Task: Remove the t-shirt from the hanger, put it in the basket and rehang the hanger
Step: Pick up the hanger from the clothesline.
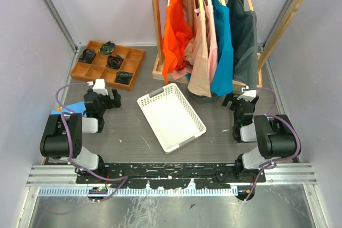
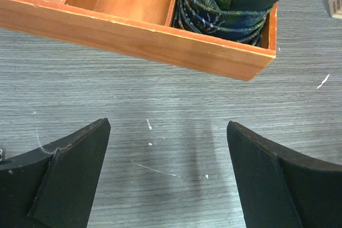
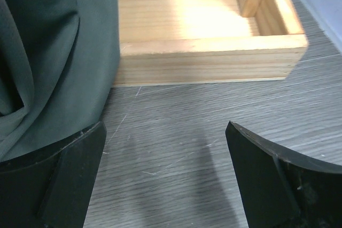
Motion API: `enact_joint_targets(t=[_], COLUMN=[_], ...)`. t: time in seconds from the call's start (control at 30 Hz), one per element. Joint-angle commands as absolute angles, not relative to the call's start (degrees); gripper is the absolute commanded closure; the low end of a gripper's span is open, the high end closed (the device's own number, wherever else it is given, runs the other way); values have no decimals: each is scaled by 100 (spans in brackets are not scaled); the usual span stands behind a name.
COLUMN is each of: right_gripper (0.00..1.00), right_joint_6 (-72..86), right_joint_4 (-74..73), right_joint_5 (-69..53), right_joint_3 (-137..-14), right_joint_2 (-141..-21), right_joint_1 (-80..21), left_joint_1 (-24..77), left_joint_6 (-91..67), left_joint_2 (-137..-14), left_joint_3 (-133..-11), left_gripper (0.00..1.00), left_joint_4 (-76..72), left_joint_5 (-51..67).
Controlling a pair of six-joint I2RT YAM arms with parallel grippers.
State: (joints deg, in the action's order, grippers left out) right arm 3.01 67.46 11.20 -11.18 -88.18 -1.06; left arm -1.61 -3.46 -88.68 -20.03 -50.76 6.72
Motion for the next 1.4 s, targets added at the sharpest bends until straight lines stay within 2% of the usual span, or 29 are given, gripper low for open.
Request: enact_joint_targets(t=[0.0,0.07,0.23,0.43,0.7,0.87,1.03,1.23,1.37], right_gripper=[0,0,0,0,0,0,0,0,2], right_joint_6=[439,607,1796,2275,1897,1543,1219,1246,1283], right_joint_4=[6583,5594,2907,1365,294,-4,-316,-686,-1066], right_joint_5=[1727,1958,2839,3445,3955,3988,3399,2990,2758], right_joint_3=[-1047,-1240,-1902,-2647,-4594,-5752,-6847,-7897,-8526], right_joint_2=[-7968,-7337,-6030,-5221,-5300,-5613,-5931,-6054,-6171], right_joint_1=[-107,-105,-103,-105,-107,-105,-102,-100,-101], left_joint_1=[-140,-140,-137,-141,-139,-148,-156,-427,-431], left_joint_6=[-351,-342,-1057,-2185,-3398,-3912,-4424,-5842,-6339], left_joint_2=[-8386,-8167,-7554,-7318,-7549,-7834,-8180,-8847,-8990], left_joint_3=[-2689,-3083,-3447,-4435,-6389,-7332,-8005,-8618,-8752], left_gripper=[2,2,2,2,2,2,2,2,2], left_joint_4=[-3906,-3035,-2360,-890,565,832,660,-313,-723], left_joint_5=[448,427,226,284,1078,1289,1685,3029,3038])
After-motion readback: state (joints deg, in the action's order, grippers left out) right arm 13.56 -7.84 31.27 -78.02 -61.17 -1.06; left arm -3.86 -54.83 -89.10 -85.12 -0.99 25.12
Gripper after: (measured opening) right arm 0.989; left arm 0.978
